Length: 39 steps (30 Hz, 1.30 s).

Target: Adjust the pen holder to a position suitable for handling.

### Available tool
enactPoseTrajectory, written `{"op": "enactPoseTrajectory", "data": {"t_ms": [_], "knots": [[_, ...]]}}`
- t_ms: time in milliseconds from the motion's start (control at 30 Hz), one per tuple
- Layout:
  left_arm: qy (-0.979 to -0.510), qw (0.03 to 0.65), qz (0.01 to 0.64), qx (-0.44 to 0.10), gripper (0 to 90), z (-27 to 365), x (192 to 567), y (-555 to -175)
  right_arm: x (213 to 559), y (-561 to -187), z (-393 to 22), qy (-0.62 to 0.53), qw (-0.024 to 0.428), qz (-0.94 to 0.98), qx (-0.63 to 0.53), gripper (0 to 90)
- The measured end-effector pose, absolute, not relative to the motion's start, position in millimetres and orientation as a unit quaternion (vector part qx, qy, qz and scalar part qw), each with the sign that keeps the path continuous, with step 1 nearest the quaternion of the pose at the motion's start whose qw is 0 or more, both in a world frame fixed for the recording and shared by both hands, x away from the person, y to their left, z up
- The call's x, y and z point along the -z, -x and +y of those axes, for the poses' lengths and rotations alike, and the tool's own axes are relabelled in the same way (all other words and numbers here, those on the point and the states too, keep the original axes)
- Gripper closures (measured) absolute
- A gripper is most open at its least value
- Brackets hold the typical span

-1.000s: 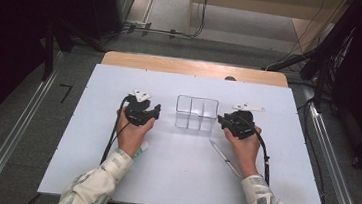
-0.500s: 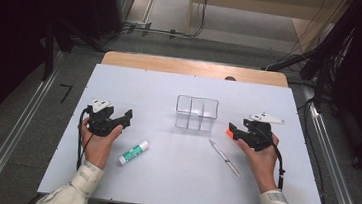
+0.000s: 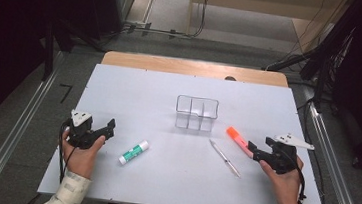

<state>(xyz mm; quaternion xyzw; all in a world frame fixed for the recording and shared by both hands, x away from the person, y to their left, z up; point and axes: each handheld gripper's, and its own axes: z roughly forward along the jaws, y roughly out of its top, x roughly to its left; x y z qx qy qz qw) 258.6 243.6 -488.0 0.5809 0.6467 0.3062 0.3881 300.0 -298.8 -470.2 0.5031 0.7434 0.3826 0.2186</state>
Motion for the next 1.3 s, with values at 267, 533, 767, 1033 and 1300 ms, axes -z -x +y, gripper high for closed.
{"op": "enactPoseTrajectory", "data": {"t_ms": [267,533,767,1033,1300], "knots": [[-0.584,0.394,0.644,-0.299,19.3,244.0,489.2,-249.6,476.0,-290.4,-316.8,-0.527,0.223,0.733,-0.367,21.5],[-0.592,0.385,0.646,-0.291,19.2,242.4,494.9,-255.3,478.4,-284.9,-323.7,-0.535,0.221,0.729,-0.366,21.4],[-0.593,0.387,0.645,-0.288,19.3,242.7,495.8,-256.9,480.2,-285.1,-324.3,-0.539,0.221,0.727,-0.364,21.4],[-0.593,0.389,0.645,-0.284,19.3,243.2,496.1,-257.2,480.8,-285.4,-324.7,-0.541,0.222,0.726,-0.362,21.4],[-0.593,0.387,0.645,-0.286,19.3,242.8,496.1,-257.1,481.0,-285.4,-324.8,-0.541,0.221,0.726,-0.363,21.4]]}}
